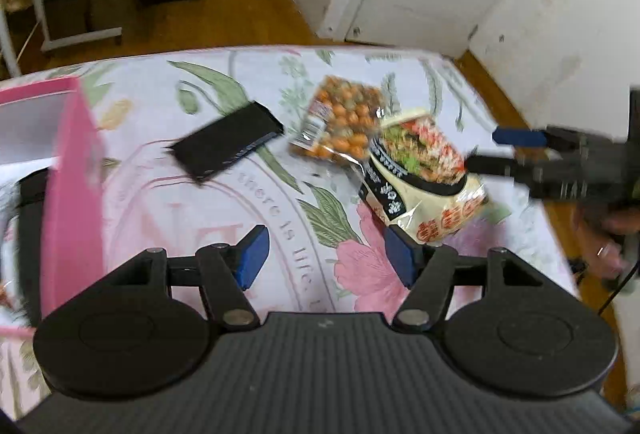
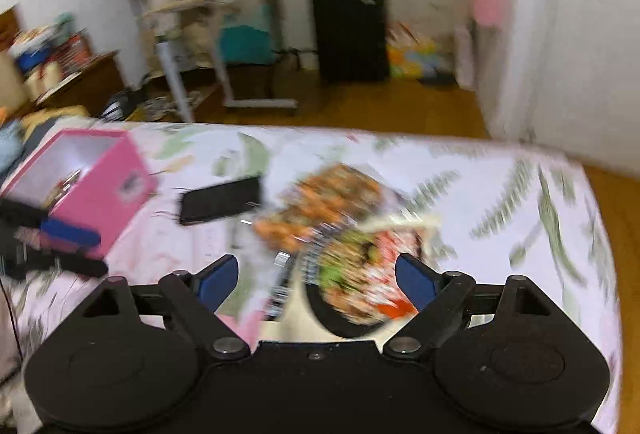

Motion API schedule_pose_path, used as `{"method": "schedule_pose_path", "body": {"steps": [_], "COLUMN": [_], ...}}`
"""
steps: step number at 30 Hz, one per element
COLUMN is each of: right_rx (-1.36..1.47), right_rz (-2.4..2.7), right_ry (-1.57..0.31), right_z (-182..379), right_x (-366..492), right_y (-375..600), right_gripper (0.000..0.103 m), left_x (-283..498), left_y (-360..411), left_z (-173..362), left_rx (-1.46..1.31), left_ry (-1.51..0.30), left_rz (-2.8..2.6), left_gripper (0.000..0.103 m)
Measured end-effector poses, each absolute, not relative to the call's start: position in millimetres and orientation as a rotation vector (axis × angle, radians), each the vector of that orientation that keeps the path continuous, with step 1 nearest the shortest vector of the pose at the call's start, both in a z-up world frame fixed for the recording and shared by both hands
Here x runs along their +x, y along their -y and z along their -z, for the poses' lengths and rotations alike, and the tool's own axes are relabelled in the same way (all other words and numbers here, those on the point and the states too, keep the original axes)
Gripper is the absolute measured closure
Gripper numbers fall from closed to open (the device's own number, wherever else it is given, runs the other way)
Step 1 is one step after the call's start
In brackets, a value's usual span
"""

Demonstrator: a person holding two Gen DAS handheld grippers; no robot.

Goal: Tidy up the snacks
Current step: 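Grasp the noodle bag with the left gripper while the right gripper grasps it too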

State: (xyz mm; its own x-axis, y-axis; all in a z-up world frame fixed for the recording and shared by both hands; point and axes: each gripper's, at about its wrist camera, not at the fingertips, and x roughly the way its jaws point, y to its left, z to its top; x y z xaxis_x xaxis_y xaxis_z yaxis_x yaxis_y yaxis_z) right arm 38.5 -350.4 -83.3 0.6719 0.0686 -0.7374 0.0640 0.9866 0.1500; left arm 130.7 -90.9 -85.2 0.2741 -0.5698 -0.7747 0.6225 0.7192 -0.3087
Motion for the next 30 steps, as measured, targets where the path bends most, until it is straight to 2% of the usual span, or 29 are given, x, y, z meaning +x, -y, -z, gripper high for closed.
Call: {"method": "schedule_pose_path", "body": {"steps": [4, 14, 16, 21, 24, 30], "right_rx": [0.309, 0.366, 0.354, 0.348, 0.390, 0.422], "right_rz": [0.048, 0.033, 0.030, 0.057, 0.071, 0.058], "right_ry": [-0.890, -1.014, -1.056, -1.066, -1.108, -1.217], "right_z": [113, 148, 155, 152, 147, 140], "right_x": [53, 84, 86, 80, 73, 58], "right_y": [388, 405, 402, 396, 393, 369], "right_gripper": [0.014, 0.014, 0.018, 0.038, 0.043, 0.044], "left_x": [128, 157, 164, 162, 157, 140], "left_y": [129, 195, 199, 206, 202, 183], "left_z": [115, 175, 183, 185, 179, 158], "left_rx": [0.099, -0.142, -0.215, -0.209, -0.153, -0.033], "left_ry": [-1.033, -1.159, -1.185, -1.200, -1.213, -1.276], "left_rz": [0.819, 0.802, 0.868, 0.945, 0.951, 0.984], "left_gripper": [0.040, 0.040, 0.043, 0.044, 0.044, 0.044]}}
